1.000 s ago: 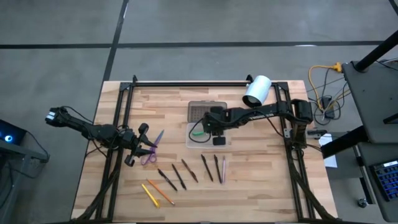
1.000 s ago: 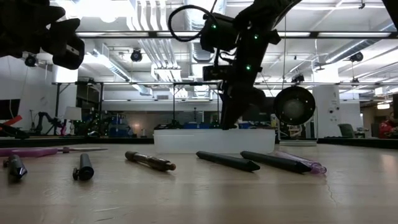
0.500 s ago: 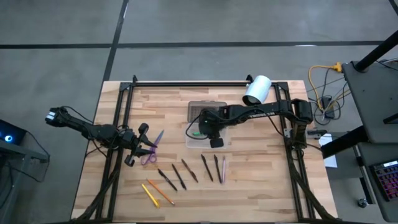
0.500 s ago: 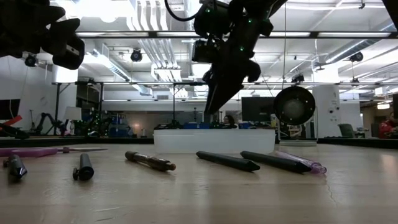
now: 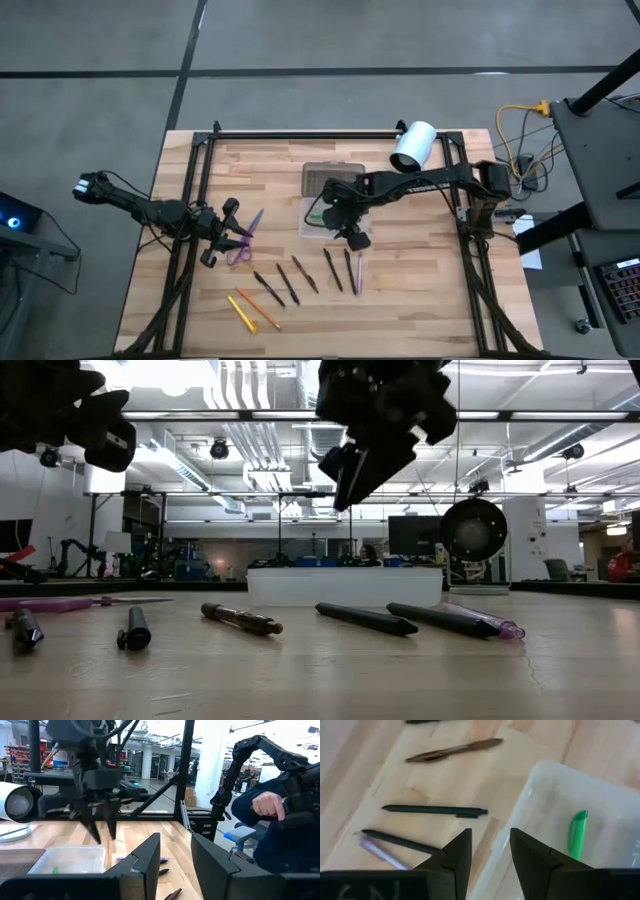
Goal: Pick & place school supplies into a supply box
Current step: Put the purple pen into the white and black supply box
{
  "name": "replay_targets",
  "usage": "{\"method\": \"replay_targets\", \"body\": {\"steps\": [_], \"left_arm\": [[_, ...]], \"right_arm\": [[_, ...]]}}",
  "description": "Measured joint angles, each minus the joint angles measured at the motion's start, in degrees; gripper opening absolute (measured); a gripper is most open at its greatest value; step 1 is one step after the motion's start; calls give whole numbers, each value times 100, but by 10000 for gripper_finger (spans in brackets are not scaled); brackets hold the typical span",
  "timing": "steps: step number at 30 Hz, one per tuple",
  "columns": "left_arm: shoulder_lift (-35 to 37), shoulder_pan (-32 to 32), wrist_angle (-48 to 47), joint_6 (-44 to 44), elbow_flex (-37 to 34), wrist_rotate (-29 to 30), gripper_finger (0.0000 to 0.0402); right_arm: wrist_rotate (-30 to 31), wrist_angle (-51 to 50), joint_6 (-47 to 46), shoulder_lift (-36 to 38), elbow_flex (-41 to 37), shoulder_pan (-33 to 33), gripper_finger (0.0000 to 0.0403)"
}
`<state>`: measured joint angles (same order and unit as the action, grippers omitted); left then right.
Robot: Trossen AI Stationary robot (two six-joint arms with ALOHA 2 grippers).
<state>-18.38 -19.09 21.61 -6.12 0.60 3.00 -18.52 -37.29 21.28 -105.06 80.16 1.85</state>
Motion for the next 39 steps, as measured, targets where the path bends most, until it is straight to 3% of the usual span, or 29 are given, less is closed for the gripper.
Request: {"method": "replay_targets", "body": {"steps": [22, 39], "left_arm": [[-6, 2, 1, -1, 2, -1, 96], [-6, 2, 1, 1, 2, -1, 96]], "right_arm": [[49, -988, 1392, 143, -31, -915, 129], [72, -1197, 2263, 138, -33, -999, 133]]}}
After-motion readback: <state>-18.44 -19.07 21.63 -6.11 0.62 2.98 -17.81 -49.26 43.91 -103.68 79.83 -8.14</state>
